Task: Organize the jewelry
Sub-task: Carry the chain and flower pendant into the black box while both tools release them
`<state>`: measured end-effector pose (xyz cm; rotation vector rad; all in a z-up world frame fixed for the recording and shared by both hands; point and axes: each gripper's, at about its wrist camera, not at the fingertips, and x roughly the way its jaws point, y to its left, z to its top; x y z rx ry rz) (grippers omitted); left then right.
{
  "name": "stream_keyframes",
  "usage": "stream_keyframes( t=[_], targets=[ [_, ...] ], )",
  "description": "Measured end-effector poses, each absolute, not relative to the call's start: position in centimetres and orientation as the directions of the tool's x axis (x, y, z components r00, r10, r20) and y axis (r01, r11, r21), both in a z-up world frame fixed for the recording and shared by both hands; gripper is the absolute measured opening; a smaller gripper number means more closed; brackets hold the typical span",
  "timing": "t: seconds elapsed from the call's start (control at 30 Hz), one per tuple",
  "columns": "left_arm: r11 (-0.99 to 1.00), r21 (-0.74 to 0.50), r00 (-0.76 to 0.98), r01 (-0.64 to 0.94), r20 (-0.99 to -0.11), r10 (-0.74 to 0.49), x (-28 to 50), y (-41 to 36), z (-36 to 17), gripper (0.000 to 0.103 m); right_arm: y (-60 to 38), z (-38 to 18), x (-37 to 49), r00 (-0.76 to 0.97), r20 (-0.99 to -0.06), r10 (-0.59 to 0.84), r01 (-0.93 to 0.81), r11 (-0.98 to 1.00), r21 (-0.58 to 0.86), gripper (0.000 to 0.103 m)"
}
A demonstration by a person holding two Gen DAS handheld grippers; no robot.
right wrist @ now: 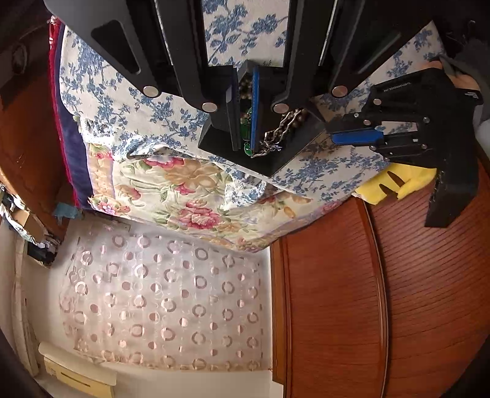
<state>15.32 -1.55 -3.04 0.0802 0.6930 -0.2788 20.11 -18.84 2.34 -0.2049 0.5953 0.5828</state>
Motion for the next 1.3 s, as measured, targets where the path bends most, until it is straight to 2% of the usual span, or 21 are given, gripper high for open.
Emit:
stream_keyframes(
  t=[0.33,0.6,0.77,1.0,1.17,1.27,1.3],
  targets=[
    [0.963,-0.009,0.735,0.269,-0.644,-0.211,16.9,-1.4,-2.9,0.012,-17.7,0.2,23.0,0.625,-0.624,0.470,-0.560,0.826,0.061,0.010],
    [0.959,-0.014,0.729,0.282,-0.647,-0.224,17.4,-1.8,-2.7,0.010,-17.7,-0.7,22.9,0.625,-0.633,0.458,-0.564,0.825,0.040,0.012],
    [0.945,-0.032,0.688,0.326,-0.677,-0.260,16.2,-2.6,-5.1,0.010,-17.9,-1.6,23.1,0.626,-0.637,0.450,-0.555,0.831,0.042,0.014],
    [0.926,-0.047,0.622,0.375,-0.728,-0.289,16.9,-4.8,-8.6,0.024,-18.0,-1.7,22.9,0.627,-0.641,0.444,-0.557,0.830,0.031,0.014],
    [0.910,-0.046,0.599,0.412,-0.739,-0.308,17.4,-5.9,-9.3,0.025,-19.2,-1.8,22.4,0.636,-0.638,0.434,-0.545,0.838,0.027,0.014],
    [0.907,-0.012,0.582,0.421,-0.763,-0.280,17.8,-6.8,-10.3,0.021,-19.9,-2.1,22.5,0.639,-0.641,0.425,-0.535,0.845,0.028,0.014],
    [0.905,-0.010,0.577,0.424,-0.768,-0.279,17.8,-6.9,-10.5,0.011,-20.0,-2.2,22.4,0.638,-0.642,0.425,-0.533,0.846,0.030,0.014]
  ],
)
